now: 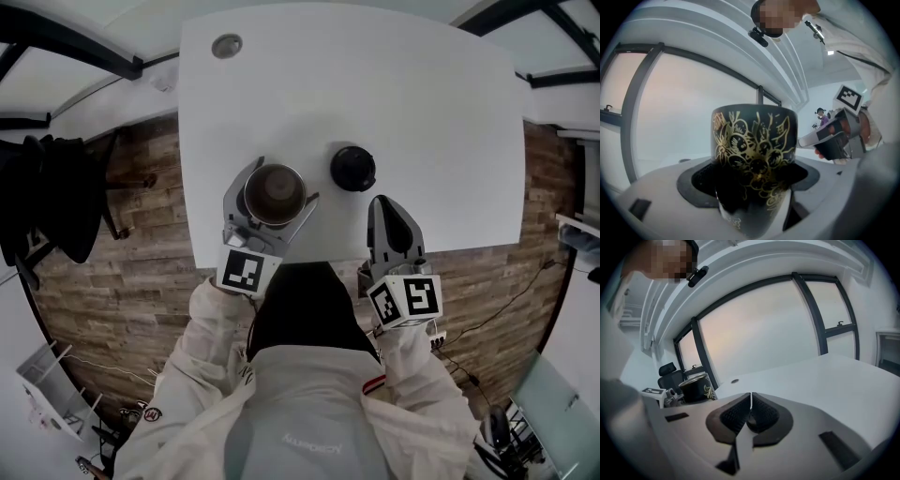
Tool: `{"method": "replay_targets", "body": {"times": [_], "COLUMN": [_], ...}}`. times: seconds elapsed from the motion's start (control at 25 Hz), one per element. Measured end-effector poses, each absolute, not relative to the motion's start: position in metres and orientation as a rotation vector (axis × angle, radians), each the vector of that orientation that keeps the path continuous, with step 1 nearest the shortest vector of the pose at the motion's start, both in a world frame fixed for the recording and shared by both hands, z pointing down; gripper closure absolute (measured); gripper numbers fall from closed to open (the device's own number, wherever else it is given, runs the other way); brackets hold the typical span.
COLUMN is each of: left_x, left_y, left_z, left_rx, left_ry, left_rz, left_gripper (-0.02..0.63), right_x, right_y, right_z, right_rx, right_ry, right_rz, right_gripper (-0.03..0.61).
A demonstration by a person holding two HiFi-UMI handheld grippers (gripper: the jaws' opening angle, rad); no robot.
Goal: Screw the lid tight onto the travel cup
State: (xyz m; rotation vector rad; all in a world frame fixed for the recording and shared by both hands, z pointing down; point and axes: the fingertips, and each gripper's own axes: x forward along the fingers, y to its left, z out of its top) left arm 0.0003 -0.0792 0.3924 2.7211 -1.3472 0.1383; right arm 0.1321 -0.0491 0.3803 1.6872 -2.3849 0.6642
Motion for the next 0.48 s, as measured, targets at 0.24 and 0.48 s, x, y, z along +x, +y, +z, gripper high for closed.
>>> {"method": "replay_targets", "body": {"times": [0.24, 0.48], "left_x": [0.0, 0.0], "left_y": [-0.079, -0.079], "left_z": [0.392, 0.392], "left_rx": [2.71, 2.73], "left_ry": [-1.346, -1.337], "left_rz": [0.114, 0.13], "left_gripper": [0.192, 0.192], "right_x": [0.128, 0.121], "right_y": [-0.059, -0.08], "right_z": [0.401, 0.437], "right_rx": [1.657, 1.617], "right_ry": [-2.291, -2.202], "right_rz": [0.655, 0.647], "right_gripper": [0.432, 0.194]}}
